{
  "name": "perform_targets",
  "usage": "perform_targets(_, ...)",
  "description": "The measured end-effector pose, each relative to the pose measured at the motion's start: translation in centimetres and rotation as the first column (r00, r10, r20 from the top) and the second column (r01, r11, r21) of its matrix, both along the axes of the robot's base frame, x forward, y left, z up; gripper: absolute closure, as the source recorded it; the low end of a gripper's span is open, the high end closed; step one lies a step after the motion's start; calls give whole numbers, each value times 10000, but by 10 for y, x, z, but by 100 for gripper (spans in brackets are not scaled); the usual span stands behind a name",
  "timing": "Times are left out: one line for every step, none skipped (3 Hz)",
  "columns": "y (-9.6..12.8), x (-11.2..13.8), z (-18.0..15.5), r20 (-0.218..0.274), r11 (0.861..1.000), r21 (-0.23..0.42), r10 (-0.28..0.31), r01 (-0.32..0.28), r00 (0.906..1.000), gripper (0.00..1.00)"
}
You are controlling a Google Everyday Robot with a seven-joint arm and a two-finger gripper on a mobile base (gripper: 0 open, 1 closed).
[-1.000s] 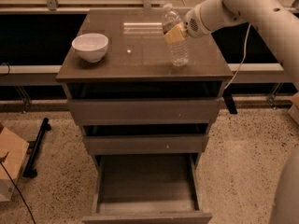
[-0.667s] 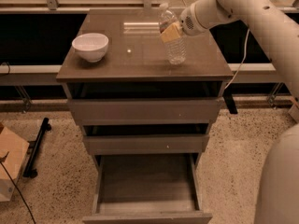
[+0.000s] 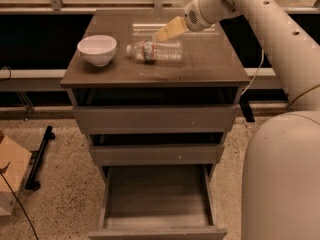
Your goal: Pick water bottle from bottom drawer and place on counter
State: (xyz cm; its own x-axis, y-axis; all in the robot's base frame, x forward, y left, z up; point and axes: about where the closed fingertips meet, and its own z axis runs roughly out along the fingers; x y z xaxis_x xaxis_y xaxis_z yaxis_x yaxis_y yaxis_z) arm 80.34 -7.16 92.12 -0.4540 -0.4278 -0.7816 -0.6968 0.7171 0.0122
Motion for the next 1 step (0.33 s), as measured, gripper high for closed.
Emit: perform_targets(0,0,0,0,10000,0,0,0,10000,0)
